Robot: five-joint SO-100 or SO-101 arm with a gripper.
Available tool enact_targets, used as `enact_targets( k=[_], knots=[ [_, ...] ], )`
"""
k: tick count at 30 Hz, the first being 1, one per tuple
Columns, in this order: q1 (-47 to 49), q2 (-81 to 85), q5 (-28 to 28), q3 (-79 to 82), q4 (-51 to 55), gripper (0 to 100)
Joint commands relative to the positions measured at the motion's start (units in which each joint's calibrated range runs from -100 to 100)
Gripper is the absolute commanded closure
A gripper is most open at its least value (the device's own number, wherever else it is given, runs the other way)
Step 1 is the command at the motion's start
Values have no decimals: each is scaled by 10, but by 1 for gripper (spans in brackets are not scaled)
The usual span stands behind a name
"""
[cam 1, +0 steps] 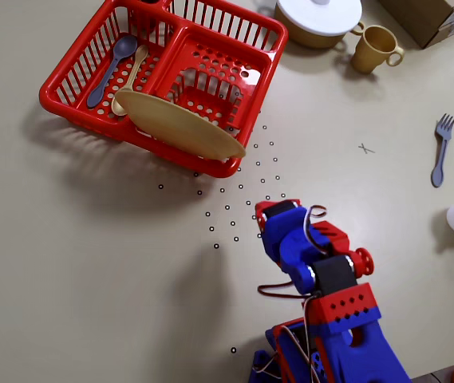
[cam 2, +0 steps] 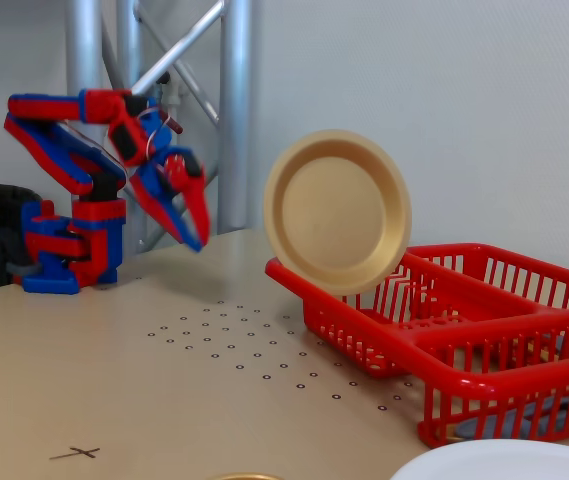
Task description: Grasp the plate, place it on the cross drawn on the table.
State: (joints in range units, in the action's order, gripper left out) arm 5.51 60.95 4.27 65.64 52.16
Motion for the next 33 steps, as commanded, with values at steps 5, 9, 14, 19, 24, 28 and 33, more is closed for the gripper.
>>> enact_targets(
  k=[5,9,14,19,24,28,33],
  knots=[
    [-42,-103,-40,-226,136,74],
    [-58,-156,-50,-303,173,68],
    [-67,-230,-86,-408,182,68],
    [-71,-309,-115,-518,182,71],
    [-59,-354,-122,-558,182,72],
    [-41,-368,-122,-559,183,73],
    [-18,-386,-134,-575,183,73]
  ],
)
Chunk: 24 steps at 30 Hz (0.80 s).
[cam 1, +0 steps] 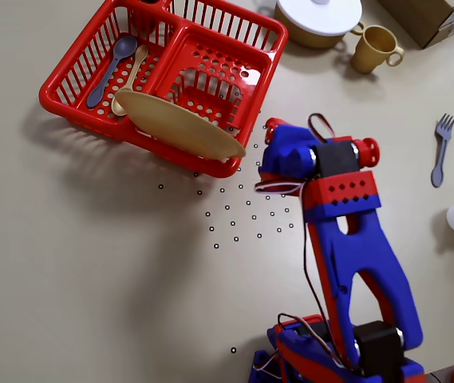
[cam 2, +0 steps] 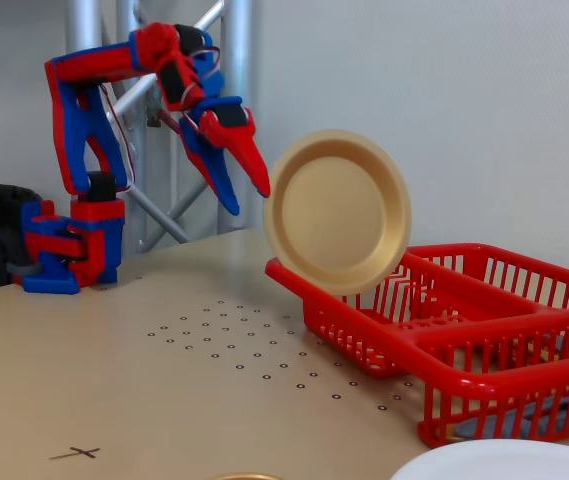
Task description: Grasp the plate, place it on the cross drawn on the table.
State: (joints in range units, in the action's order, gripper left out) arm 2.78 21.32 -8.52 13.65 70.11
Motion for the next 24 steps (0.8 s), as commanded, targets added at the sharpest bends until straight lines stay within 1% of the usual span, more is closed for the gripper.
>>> enact_targets(
  k=[1,12,24],
  knots=[
    [12,6,-10,-58,4,72],
    [57,26,-27,-27,-1,73],
    [114,23,-39,-11,-46,72]
  ],
)
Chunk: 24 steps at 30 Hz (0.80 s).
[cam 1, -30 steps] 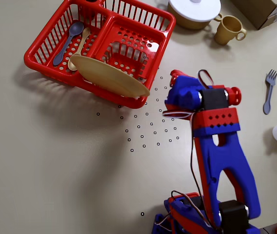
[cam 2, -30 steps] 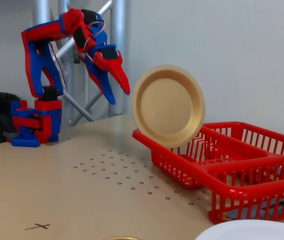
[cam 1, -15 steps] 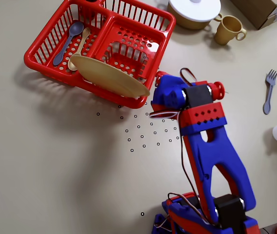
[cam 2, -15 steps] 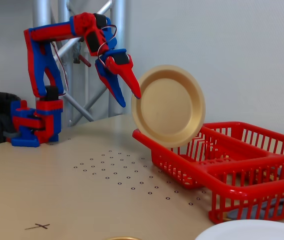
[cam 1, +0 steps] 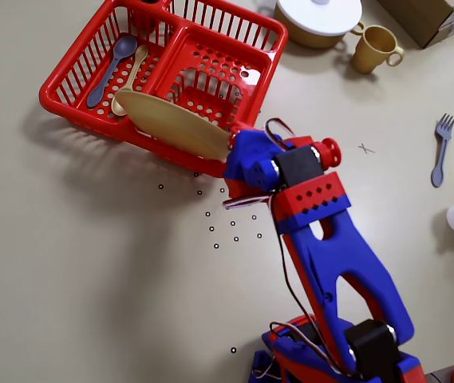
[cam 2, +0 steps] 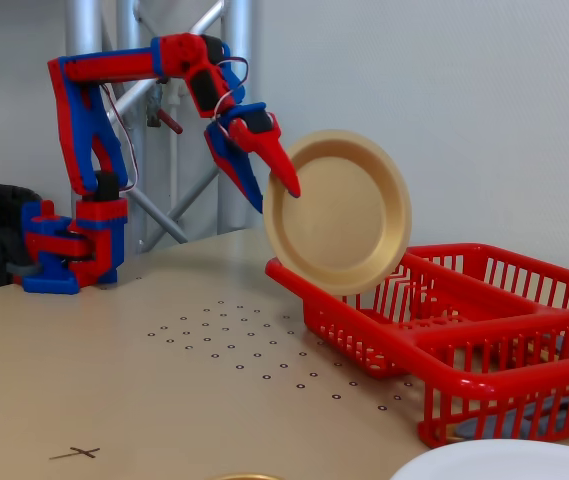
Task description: Grasp the plate, place it on the cross drawn on the table.
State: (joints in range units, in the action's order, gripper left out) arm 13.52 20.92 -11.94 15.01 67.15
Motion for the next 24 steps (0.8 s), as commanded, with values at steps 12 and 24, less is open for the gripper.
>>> enact_targets(
  k=[12,24],
  knots=[
    [41,-23,-17,-61,-63,75],
    [49,-74,-27,-99,-64,88]
  ],
)
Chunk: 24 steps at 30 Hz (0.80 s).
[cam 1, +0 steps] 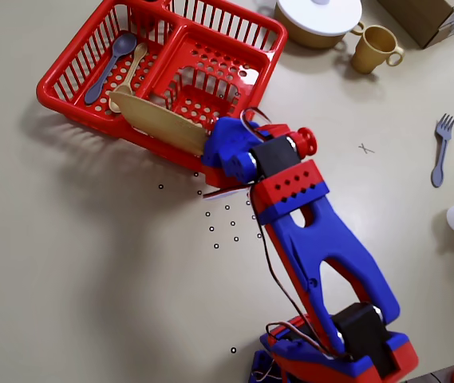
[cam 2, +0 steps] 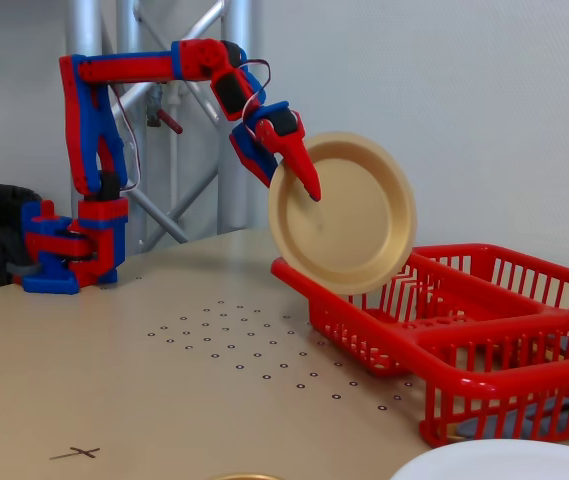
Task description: Grasp the plate, place it on the cross drawn on the table.
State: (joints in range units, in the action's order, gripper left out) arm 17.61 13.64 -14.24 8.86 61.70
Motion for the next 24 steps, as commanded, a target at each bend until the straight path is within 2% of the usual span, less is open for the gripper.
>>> enact_targets(
  k=[1,15,20,24],
  knots=[
    [8,-3,-4,-40,-9,89],
    [18,-5,-8,-67,9,100],
    [19,-7,-3,-76,13,100],
    [18,-5,21,-98,30,100]
  ],
)
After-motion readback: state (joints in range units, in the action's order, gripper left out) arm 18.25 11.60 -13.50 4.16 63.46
